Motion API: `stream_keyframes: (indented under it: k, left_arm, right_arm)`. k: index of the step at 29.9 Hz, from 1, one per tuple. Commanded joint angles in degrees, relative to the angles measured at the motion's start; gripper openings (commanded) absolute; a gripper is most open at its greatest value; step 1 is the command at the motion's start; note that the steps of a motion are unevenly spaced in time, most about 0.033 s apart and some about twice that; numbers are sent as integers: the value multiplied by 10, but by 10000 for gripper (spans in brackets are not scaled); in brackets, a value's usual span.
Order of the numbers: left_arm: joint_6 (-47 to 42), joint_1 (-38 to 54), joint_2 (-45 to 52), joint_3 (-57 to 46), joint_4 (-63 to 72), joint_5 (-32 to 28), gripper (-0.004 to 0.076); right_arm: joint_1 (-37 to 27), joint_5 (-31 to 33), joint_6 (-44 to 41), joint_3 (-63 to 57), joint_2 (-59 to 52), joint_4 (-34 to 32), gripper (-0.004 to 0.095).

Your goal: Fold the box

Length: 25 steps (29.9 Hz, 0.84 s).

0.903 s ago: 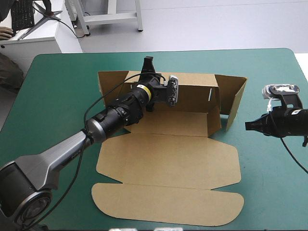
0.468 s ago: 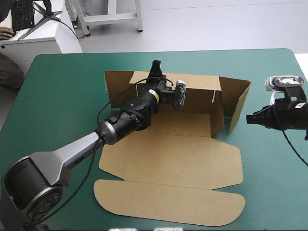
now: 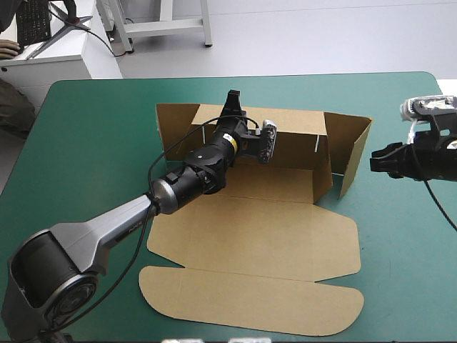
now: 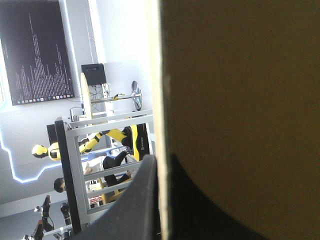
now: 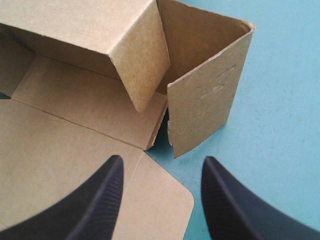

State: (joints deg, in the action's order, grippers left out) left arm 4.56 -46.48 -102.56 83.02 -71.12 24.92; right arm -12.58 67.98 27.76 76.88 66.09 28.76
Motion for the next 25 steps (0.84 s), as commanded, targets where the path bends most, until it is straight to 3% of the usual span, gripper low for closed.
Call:
stream_keyframes:
  k: [1, 11, 17, 25]
  left_arm:
    - [-8, -3, 26, 17, -28, -1, -10]
    - [-8, -3, 26, 17, -30, -1, -10]
    - [-8, -3, 26, 17, -30, 0, -10]
    - [-1, -3, 26, 17, -29, 1, -10]
  right_arm:
    - [-2, -16, -1, 30, -8, 25, 576]
    - [-2, -22, 0, 33, -7, 42, 581]
    - [-2, -86, -10, 33, 5, 66, 581]
    - [-2, -106, -7, 137, 128, 91, 582]
